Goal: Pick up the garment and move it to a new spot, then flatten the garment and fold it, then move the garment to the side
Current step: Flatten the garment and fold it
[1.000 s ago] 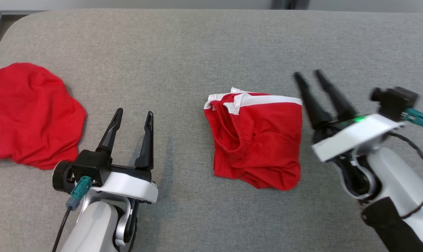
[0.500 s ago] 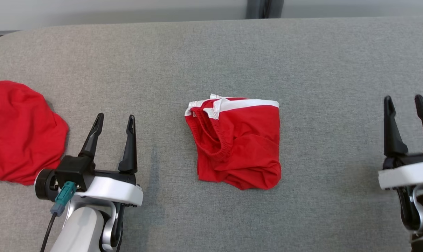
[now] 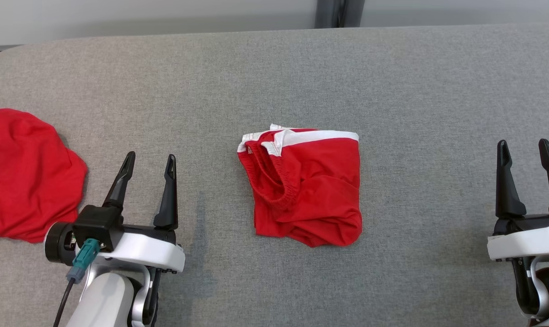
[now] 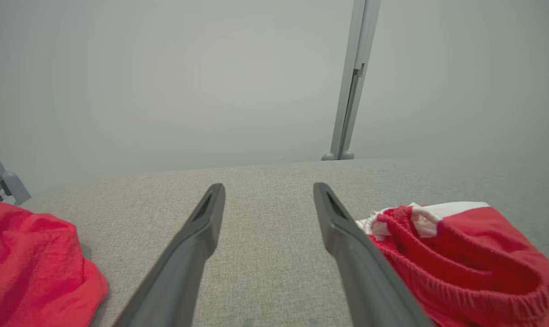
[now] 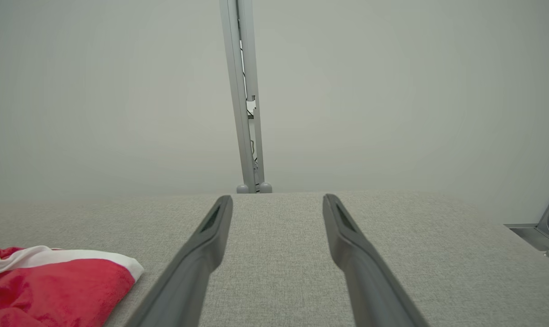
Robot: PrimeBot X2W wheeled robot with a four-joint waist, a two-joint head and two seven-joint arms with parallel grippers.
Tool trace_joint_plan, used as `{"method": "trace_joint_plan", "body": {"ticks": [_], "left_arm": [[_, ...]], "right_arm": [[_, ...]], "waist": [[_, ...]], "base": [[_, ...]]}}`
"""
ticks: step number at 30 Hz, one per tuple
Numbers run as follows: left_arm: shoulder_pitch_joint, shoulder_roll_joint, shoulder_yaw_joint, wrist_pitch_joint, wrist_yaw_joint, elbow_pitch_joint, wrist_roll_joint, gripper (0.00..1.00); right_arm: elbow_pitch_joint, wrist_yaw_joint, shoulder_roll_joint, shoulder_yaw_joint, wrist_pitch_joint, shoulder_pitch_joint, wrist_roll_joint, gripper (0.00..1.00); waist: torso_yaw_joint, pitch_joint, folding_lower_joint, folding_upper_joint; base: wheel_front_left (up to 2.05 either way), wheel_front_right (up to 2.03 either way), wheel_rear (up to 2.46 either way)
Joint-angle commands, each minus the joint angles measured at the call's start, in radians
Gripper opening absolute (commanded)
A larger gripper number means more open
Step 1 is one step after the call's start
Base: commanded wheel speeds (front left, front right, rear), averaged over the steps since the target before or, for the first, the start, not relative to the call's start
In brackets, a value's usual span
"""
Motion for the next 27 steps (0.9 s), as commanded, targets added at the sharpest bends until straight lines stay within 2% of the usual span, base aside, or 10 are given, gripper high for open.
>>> {"method": "trace_joint_plan", "body": {"ticks": [1, 4, 5, 6, 7, 11, 20, 27], "left_arm": [[-0.002, 0.008, 0.0, 0.002, 0.004, -0.003, 0.0, 1.0], [-0.007, 0.009, -0.003, 0.003, 0.004, -0.003, -0.001, 1.0], [-0.009, 0.009, -0.004, 0.003, 0.005, -0.003, -0.002, 1.0], [-0.011, 0.009, -0.006, 0.003, 0.005, -0.003, -0.002, 1.0], [-0.013, 0.009, -0.007, 0.003, 0.005, -0.003, -0.002, 1.0], [-0.018, 0.009, -0.008, 0.001, 0.006, -0.003, -0.005, 1.0], [-0.043, -0.004, -0.02, -0.006, 0.001, 0.003, -0.009, 1.0], [-0.058, -0.024, -0.032, -0.011, -0.009, 0.018, -0.011, 1.0]], "right_arm": [[-0.002, 0.001, -0.002, -0.003, -0.005, 0.004, -0.005, 1.0], [0.005, 0.001, -0.007, 0.001, -0.005, -0.003, -0.014, 1.0], [0.01, 0.001, -0.009, 0.003, -0.005, -0.006, -0.017, 0.75], [0.018, 0.001, -0.011, 0.007, -0.003, -0.009, -0.021, 0.24], [0.025, 0.001, -0.012, 0.013, 0.0, -0.014, -0.026, 0.0], [0.049, 0.001, -0.006, 0.084, 0.011, -0.054, -0.046, 0.0], [0.16, 0.0, 0.049, 0.471, 0.081, -0.214, -0.021, 0.0], [0.292, 0.0, 0.066, 0.618, 0.121, -0.317, 0.002, 0.0]], "waist": [[0.001, 0.001, 0.0, -0.0001], [0.005, 0.004, 0.0, -0.0001], [0.007, 0.005, 0.0, -0.0001], [0.009, 0.006, 0.0, -0.0001], [0.012, 0.007, 0.0, -0.0001], [0.022, 0.013, 0.0, -0.0001], [0.055, 0.042, 0.0, -0.0001], [0.087, 0.056, 0.0, -0.0001]], "base": [[0.0, 0.0, 0.0], [0.0, 0.0, 0.0], [0.0, 0.0, 0.0], [0.0, 0.0, 0.0], [0.0, 0.0, 0.0], [0.0, 0.0, 0.0], [0.0, 0.0, 0.0], [0.0, 0.0, 0.0]]}}
